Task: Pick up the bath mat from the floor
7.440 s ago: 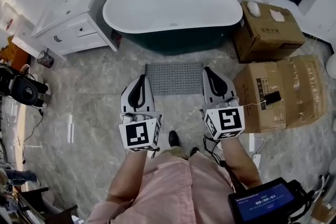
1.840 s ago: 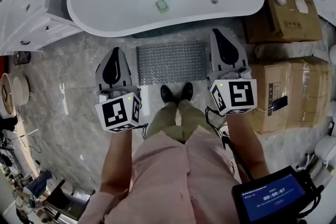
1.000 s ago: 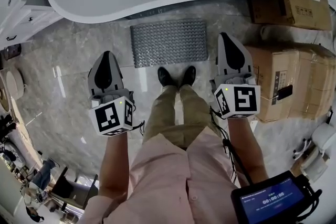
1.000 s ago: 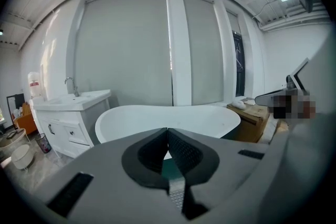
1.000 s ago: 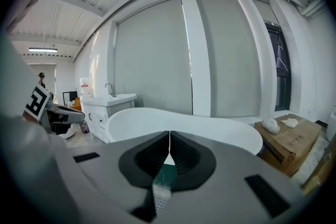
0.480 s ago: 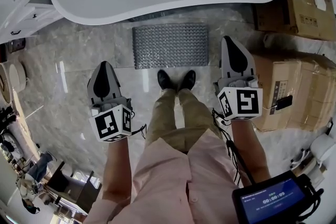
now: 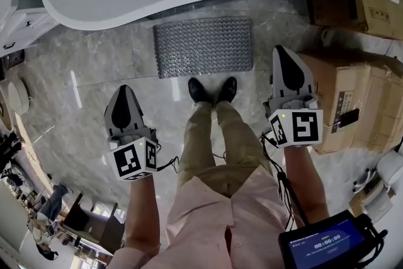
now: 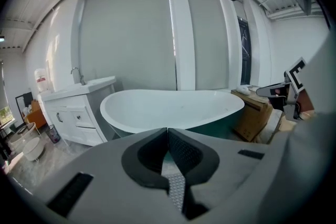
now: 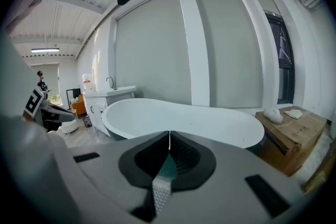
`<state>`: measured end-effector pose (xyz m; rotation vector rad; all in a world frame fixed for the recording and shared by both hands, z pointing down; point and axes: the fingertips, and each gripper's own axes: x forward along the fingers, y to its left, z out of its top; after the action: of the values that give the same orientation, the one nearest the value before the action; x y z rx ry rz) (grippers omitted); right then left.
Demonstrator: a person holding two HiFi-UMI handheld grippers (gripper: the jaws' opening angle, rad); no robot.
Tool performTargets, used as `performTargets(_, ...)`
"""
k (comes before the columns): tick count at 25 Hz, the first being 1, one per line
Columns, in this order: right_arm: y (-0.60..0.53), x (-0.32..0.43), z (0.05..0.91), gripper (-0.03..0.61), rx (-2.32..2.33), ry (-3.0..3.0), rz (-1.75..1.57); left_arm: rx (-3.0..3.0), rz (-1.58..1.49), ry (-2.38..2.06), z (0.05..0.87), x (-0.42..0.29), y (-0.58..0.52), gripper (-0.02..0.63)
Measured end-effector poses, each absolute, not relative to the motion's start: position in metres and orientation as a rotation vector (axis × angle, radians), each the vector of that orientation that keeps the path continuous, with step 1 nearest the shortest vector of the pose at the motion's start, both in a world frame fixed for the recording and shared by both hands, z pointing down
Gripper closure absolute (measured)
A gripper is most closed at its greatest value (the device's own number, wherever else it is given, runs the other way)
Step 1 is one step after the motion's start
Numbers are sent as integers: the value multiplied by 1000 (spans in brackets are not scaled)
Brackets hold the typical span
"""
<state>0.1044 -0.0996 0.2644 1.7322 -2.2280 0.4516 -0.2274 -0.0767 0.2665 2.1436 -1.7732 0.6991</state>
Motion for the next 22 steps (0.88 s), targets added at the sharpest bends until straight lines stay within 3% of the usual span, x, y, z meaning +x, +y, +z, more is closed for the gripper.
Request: performTargets(22, -66, 119, 371, 561, 1809, -2084, 531, 2131, 769, -1743, 364, -269, -75, 589)
